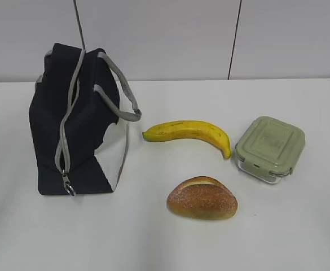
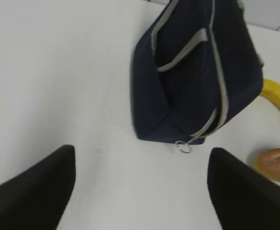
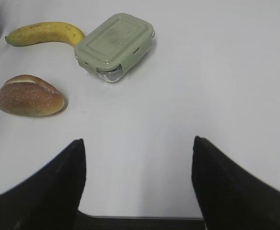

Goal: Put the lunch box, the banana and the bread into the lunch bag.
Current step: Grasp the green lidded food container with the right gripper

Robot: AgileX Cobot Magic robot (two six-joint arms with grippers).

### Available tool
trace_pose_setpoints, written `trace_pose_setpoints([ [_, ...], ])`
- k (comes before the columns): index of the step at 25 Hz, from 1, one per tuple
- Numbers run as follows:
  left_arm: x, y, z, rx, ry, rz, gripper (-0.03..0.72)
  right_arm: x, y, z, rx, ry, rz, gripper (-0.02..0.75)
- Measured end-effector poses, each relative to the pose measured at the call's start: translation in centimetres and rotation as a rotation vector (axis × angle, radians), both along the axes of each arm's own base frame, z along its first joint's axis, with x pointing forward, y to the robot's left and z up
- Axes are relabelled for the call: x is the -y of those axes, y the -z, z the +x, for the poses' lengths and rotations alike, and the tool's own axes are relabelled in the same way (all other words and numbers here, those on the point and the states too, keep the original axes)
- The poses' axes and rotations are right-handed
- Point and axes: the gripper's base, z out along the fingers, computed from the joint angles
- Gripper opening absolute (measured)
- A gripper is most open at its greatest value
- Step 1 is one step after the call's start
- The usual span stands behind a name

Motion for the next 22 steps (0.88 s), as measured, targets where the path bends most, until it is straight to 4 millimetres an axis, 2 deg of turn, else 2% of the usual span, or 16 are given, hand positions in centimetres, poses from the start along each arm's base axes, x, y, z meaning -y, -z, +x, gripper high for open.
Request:
trace_pose_setpoints([
  [5, 0.7, -2.1, 5.7, -0.044, 0.087, -0.088, 0.505, 0.0, 0.0, 0.0, 0.0, 0.0, 0.0, 0.511],
  [12, 1.0, -2.9, 14.2, -0.143, 0.157, -0.151, 0.492, 0.0, 0.0, 0.0, 0.0, 0.0, 0.0, 0.511],
  [16, 1.6, -2.1, 18.8, -0.24, 0.208, -0.163, 0.491, 0.0, 0.0, 0.0, 0.0, 0.0, 0.0, 0.511],
  [19, 3.2, -1.4, 22.0, -0.284, 0.268, -0.131, 0.49, 0.0, 0.0, 0.0, 0.0, 0.0, 0.0, 0.511],
  [22, 4.6, 0.2, 24.9, -0.35, 0.318, -0.105, 0.49, 0.0, 0.0, 0.0, 0.0, 0.0, 0.0, 0.512],
])
